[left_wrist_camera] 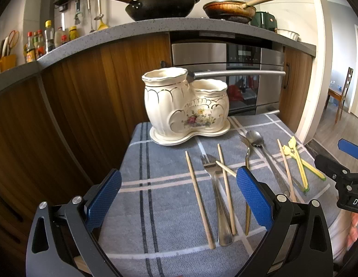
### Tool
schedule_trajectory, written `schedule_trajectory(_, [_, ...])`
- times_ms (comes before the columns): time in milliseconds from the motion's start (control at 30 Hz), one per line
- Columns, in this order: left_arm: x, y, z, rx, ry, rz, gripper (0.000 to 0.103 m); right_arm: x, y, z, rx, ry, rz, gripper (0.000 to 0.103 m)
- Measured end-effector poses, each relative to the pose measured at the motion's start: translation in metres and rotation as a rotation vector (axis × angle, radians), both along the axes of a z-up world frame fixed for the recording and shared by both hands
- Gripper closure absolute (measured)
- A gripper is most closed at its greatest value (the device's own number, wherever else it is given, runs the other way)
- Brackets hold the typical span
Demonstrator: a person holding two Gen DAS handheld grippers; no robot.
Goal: Organize utensils
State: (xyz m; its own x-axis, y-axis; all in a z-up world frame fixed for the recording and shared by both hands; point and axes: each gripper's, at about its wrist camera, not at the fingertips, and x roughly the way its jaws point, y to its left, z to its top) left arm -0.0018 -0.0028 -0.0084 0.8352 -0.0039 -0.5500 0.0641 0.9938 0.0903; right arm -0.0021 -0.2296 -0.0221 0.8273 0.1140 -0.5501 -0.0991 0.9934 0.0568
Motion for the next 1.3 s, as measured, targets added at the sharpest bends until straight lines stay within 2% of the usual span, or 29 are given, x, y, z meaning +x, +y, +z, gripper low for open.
schedule_trajectory(267, [0.006,0.001,-0.006,-0.029,0.026,-0.011,0.004,-0.001,0.004,0.003,-0.011,-0.034,0.046,0.006])
schedule_trajectory(367, [0.01,0.0,-0.01,-0.043,0.033,-0.022,0.004,0.002,-0.002,0.003,-0.021,-0.045,0.031,0.006])
schedule_trajectory(533, [0.016,0.012,-0.013,-0.093,0.047,-0.04,0.004,0.023,-0.027,-0.008,0.026,0.04,-0.019,0.006])
schedule_trajectory(700, [0.029,0.018,-0.017,-0.063,0.033,-0.032,0.004,0.042,-0.051,-0.014,0.043,0.044,-0.091,0.006])
schedule_trajectory(833, [0.054,0.023,-0.019,-0.065,0.037,-0.033,0.004,0.064,-0.059,-0.02,0.063,0.074,-0.096,0.006])
schedule_trajectory(967, [0.079,0.026,-0.025,-0.066,0.074,-0.043,0.004,0.091,-0.061,-0.031,0.099,0.136,-0.086,0.016])
schedule_trajectory(1100, [0.091,0.029,-0.038,-0.09,0.117,-0.053,0.005,0.108,-0.059,-0.037,0.088,0.164,-0.088,0.032])
schedule_trajectory(1233, [0.094,0.025,-0.053,-0.08,0.156,-0.084,0.008,0.116,-0.062,-0.043,0.122,0.191,-0.091,0.044])
schedule_trajectory(1300, [0.095,0.024,-0.059,-0.075,0.165,-0.096,0.011,0.118,-0.062,-0.046,0.121,0.195,-0.097,0.056])
